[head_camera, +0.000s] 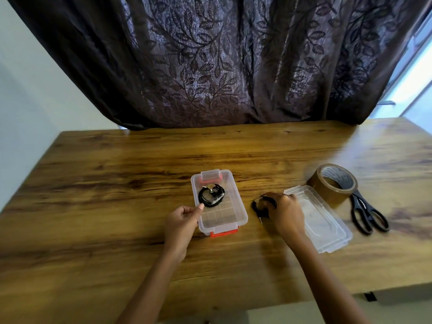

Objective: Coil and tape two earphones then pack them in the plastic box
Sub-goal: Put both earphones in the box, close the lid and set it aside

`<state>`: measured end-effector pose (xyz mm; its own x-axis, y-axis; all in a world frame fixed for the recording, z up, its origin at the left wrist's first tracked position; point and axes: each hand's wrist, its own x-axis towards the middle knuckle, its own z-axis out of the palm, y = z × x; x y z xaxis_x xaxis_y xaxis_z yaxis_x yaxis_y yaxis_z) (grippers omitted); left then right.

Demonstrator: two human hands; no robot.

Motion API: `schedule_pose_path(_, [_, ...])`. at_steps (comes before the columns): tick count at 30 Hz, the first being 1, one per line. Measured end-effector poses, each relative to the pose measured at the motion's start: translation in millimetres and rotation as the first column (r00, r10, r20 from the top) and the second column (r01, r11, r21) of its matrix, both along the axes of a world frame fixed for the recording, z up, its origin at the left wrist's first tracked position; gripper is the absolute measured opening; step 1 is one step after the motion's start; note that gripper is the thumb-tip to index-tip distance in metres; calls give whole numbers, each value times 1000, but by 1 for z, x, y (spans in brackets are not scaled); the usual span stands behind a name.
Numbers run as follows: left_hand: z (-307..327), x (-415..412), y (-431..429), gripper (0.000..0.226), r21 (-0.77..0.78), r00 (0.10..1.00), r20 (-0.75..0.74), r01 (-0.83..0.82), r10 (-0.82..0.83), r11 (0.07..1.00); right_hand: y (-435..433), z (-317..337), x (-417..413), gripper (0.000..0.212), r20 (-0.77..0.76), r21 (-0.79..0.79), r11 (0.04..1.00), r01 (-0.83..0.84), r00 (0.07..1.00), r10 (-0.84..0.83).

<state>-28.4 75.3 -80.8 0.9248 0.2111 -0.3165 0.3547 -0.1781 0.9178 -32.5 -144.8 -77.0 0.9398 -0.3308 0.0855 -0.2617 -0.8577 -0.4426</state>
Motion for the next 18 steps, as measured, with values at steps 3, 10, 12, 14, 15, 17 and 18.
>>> schedule_pose_path(3, [0, -1, -1, 24, 4, 1000, 7, -3, 3, 1000, 4, -2, 2, 22, -37, -43, 999, 30, 999, -32])
schedule_pose_path(10, [2, -2, -2, 24, 2, 1000, 19, -4, 4, 1000, 6, 4, 5, 20, 25, 29, 997, 65, 998, -66])
schedule_pose_path(12, [3, -2, -2, 25, 0, 1000, 21, -4, 4, 1000, 5, 8, 5, 24, 91, 88, 994, 62, 993, -70])
schedule_pose_path(14, [2, -2, -1, 25, -6, 1000, 23, -7, 8, 1000, 6, 19, 5, 23, 178, 205, 977, 61, 979, -99])
schedule_pose_path(15, [2, -2, -1, 25, -10, 1000, 21, -9, 9, 1000, 8, 27, 6, 22, 202, 281, 957, 71, 971, -131])
schedule_pose_path(17, [1, -2, -1, 25, -12, 1000, 17, -11, 12, 1000, 12, 44, 6, 22, 232, 426, 902, 75, 954, -189])
schedule_pose_path(18, [1, -2, -2, 25, -11, 1000, 15, -13, 13, 1000, 14, 53, 6, 21, 252, 478, 876, 58, 947, -200])
